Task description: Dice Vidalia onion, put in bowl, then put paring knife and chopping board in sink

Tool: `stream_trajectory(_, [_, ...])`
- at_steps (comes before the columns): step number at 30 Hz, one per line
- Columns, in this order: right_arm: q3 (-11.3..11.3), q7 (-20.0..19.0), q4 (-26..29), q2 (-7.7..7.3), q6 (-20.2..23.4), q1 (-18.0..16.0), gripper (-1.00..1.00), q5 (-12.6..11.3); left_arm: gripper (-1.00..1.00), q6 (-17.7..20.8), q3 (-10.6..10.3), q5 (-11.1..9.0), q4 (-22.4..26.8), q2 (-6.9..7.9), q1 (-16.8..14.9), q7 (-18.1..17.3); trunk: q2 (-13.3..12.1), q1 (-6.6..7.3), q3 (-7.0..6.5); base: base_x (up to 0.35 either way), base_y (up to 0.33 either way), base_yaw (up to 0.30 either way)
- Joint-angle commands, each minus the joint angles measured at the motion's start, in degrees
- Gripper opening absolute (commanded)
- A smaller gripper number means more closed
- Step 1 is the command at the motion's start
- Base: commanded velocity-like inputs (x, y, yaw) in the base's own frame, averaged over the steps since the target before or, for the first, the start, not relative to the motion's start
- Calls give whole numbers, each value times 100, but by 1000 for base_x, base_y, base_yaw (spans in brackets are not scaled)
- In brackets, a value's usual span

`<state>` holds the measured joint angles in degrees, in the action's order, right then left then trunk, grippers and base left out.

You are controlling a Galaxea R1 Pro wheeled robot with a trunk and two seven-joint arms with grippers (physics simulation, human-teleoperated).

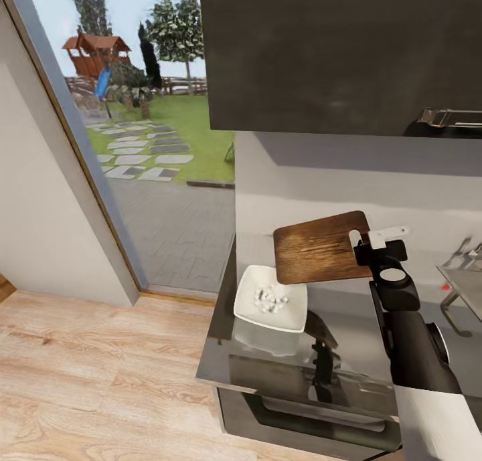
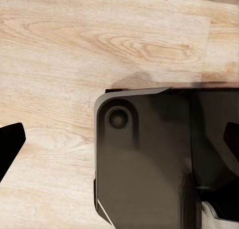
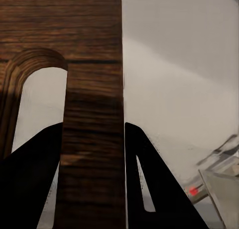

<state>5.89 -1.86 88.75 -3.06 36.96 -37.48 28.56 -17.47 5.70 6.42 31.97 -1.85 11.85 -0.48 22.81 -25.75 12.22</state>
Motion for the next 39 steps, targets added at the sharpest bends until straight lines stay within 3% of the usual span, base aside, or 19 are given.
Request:
stream_trajectory(1, [13,-67,1,2,32,-5,-100,-31,100,-11,37,61,5,-8,1,-5,11,-3,10,0,0,0])
stream_trajectory(3, [66,-184,-4,3,35,-5,-100,-302,100,-11,37,61,3,-8,1,-5,11,-3,10,0,0,0])
stream_trajectory(6, [571,-473,-21,-31,73,-5,-100,-1484,100,-12,37,61,-26,-8,1,-5,11,-3,10,0,0,0])
stream_trajectory(7, [725,-568,-27,-43,78,-5,-100,-1762,100,-16,37,61,-38,-8,1,-5,11,-3,10,0,0,0])
stream_trajectory(9, [846,-676,-35,-62,82,-5,-100,-1958,100,-18,37,61,-47,-8,1,-5,11,-3,10,0,0,0])
stream_trajectory(22, [939,-715,-127,-48,92,-5,-100,-2044,100,-32,20,61,-138,-17,1,-5,11,-3,10,-50,-194,0])
stream_trajectory(30, [1267,-704,-248,-55,90,-5,-100,-2039,100,-35,19,69,-172,-17,1,-5,11,-3,10,-2,-242,0])
stream_trajectory(39, [1275,-694,-413,-21,92,-5,-100,-2039,100,-37,19,69,-190,-17,1,-8,11,-3,-31,0,-238,-122])
